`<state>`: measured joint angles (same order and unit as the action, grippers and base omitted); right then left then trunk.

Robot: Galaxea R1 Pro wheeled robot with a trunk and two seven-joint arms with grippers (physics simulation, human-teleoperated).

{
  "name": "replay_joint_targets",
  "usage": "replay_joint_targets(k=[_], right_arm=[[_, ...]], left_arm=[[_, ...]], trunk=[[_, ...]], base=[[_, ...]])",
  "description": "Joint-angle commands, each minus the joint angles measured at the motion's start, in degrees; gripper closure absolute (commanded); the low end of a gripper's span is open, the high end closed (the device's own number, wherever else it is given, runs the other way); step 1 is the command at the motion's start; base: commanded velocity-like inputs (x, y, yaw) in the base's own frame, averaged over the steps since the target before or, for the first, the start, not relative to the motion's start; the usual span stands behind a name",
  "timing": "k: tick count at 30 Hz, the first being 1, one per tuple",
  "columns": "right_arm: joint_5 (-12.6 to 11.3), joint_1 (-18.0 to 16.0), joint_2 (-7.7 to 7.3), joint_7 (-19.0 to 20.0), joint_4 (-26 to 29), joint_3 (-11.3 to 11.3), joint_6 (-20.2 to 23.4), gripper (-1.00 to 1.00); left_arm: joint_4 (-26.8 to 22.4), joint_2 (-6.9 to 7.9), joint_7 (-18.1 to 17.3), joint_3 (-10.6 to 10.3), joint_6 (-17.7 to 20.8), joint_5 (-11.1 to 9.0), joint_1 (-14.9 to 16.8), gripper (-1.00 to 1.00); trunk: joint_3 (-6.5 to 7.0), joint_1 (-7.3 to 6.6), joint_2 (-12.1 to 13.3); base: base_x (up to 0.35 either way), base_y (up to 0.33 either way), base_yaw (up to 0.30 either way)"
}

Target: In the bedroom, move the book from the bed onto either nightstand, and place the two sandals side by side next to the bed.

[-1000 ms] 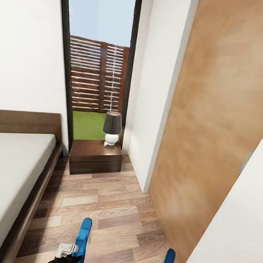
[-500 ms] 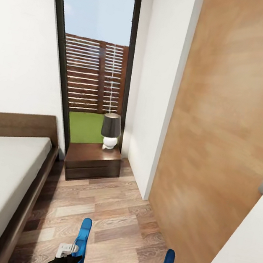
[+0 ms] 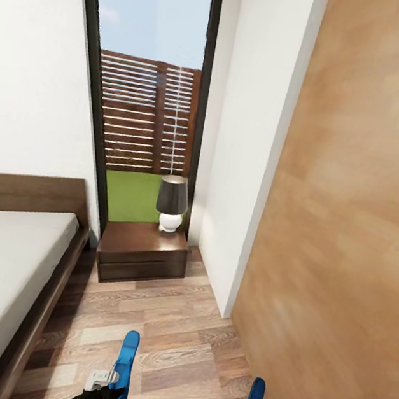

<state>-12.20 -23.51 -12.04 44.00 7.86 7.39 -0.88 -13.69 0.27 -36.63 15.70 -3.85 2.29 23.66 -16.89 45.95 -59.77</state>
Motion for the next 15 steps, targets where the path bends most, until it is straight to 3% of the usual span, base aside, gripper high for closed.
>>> replay_joint_targets(k=[1, 7, 15], right_arm=[[0.1, 0.0, 0.0, 0.2, 0.0, 0.4, -0.1, 1.0], [0.1, 0.0, 0.0, 0.2, 0.0, 0.4, -0.1, 1.0], [0.1, 0.0, 0.0, 0.3, 0.0, 0.4, -0.1, 1.0]], left_arm=[[0.1, -0.01, -0.3, 0.3, -0.3, 0.3, 0.1, 1.0], [0.1, -0.01, -0.3, 0.3, -0.3, 0.3, 0.1, 1.0], [0.1, -0.01, -0.3, 0.3, -0.3, 0.3, 0.1, 1.0]], trunk=[[-0.09, 0.04, 0.0], [-0.19, 0.04, 0.0], [-0.21, 0.04, 0.0]], base=[[0.329, 0.0, 0.176], [0.329, 0.0, 0.159], [0.329, 0.0, 0.023]])
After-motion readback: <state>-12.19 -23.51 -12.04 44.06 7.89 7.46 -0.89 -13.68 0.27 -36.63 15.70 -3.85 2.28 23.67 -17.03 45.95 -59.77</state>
